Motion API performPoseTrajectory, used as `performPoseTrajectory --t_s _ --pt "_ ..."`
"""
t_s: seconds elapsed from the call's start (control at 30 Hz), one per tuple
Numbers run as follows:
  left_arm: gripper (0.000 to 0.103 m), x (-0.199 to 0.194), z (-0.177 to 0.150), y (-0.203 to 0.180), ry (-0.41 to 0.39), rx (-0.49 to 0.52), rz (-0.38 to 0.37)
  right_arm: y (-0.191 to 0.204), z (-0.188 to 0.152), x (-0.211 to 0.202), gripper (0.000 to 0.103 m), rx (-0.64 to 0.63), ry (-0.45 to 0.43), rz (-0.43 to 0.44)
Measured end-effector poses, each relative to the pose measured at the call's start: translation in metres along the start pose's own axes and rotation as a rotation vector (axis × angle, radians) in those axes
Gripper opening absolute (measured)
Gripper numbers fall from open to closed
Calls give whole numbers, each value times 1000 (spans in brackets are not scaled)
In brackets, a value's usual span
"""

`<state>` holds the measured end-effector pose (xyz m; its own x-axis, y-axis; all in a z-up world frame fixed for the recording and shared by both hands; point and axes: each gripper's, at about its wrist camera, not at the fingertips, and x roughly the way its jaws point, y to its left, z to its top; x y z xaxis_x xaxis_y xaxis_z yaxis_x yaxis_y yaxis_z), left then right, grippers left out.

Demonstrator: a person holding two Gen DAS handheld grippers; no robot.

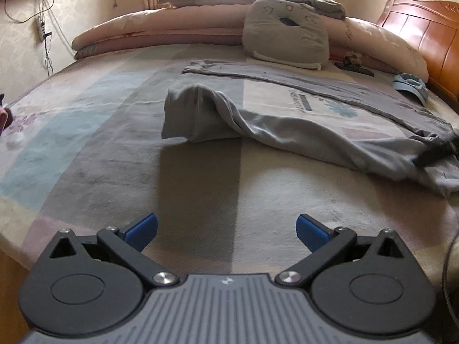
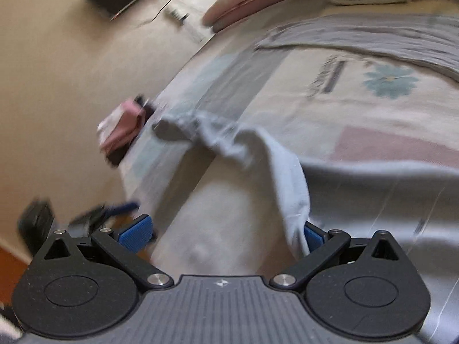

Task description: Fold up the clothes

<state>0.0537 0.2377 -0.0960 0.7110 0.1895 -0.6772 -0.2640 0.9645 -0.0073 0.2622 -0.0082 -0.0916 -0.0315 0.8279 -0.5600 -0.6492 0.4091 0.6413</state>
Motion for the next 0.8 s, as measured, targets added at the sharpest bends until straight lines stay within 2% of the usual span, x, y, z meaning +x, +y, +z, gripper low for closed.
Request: performPoseTrajectory --t_s 0.17,0.3,0.47,0.63,0.8 --pt "102 0 -1 1 -1 8 -15 16 -20 6 103 -85 108 -49" --pt "102 1 -2 -2 4 21 -19 22 -11 1 103 -115 69 -75" --pt "102 -1 -5 -1 9 17 -23 24 22 18 103 -120 10 -71" --pt "102 -7 -7 5 14 14 -12 8 39 55 103 -50 53 -21" --pt "102 -11 -8 14 23 -2 -4 4 45 81 103 -54 60 6"
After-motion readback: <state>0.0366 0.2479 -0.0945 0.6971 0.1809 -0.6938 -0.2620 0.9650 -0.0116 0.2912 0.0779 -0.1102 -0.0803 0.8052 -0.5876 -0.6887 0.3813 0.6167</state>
